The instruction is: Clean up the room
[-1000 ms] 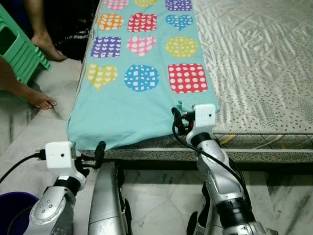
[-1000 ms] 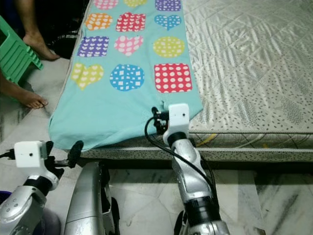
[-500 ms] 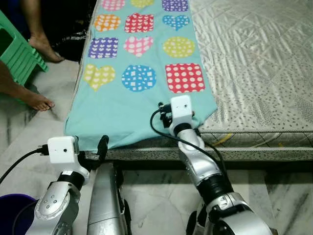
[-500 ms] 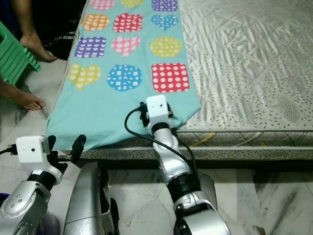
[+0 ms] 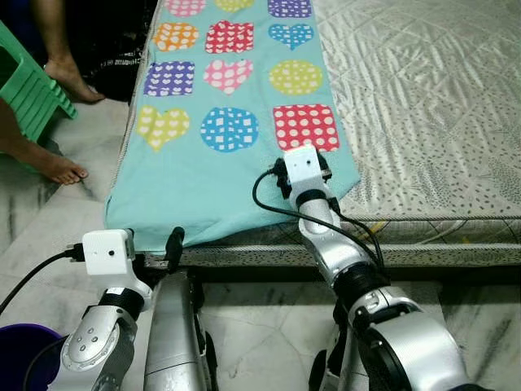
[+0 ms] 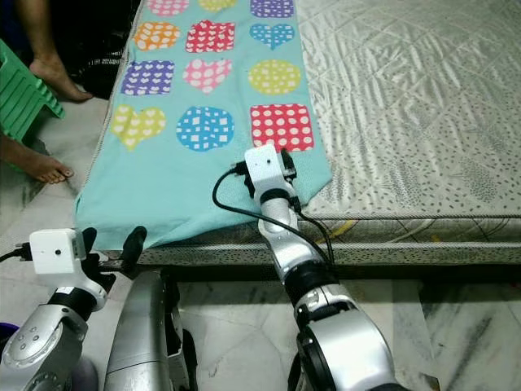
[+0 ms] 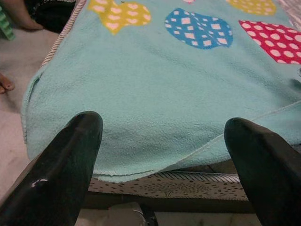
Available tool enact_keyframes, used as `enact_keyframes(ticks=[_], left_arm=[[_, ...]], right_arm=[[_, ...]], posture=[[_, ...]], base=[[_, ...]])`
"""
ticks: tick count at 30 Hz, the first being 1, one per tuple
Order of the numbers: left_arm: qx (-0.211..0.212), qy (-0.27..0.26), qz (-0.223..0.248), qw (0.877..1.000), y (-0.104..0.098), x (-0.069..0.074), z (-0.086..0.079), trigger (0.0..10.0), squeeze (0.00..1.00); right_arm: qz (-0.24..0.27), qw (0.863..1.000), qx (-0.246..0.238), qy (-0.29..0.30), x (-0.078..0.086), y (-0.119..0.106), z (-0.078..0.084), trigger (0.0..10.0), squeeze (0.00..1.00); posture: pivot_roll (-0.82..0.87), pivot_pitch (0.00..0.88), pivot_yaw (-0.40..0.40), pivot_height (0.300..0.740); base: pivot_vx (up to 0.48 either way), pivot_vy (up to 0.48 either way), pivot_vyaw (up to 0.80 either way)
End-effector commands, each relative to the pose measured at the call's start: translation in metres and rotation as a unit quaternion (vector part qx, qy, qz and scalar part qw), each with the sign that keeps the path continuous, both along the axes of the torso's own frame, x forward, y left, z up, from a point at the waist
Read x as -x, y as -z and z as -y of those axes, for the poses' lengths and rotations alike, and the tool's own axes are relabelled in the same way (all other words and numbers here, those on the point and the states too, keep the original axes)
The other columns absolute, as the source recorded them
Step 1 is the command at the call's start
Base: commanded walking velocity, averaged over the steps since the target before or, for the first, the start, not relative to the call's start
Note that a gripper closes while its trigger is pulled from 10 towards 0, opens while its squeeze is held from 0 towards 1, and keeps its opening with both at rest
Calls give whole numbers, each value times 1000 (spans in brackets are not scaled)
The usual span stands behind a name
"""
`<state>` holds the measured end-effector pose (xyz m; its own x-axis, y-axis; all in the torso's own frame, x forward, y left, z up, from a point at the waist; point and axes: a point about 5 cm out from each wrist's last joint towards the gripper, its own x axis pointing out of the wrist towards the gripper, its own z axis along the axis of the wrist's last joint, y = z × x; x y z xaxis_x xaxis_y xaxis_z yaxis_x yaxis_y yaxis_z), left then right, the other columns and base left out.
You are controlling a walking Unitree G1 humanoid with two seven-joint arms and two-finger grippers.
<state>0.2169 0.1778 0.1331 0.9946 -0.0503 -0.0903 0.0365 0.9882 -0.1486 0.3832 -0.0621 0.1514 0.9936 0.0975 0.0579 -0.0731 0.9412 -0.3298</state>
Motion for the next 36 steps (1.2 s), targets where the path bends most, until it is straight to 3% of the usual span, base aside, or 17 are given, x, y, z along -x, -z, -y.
enact_keyframes(ticks=[1,13,22,25,29,36], left_arm=[[-7,-8,-4,1000,-1,4,-2,10000,0],[-6,-12,-8,1000,1,5,-2,10000,0],[-8,-11,-3,1000,0,1,-3,10000,0],[-9,-11,-1,1000,-1,0,-3,10000,0],[28,32,14,999,-9,3,7,10000,0],[27,54,28,998,-14,2,9,10000,0]], right_arm=[[-12,1000,15,4,2,9,3,0,0],[-38,998,40,25,4,27,24,0,0],[-61,997,37,6,6,35,31,0,0],[-69,997,19,16,7,38,38,0,0],[-84,996,-27,32,8,42,46,0,0],[-91,992,-74,40,11,46,54,0,0]], posture=[[174,287,-26,516],[159,286,-25,516],[157,275,-23,516],[158,270,-24,516],[161,266,-22,516],[159,262,-19,516]], base=[[0,0,0],[0,0,0],[0,0,0],[0,0,0],[0,0,0],[0,0,0]])
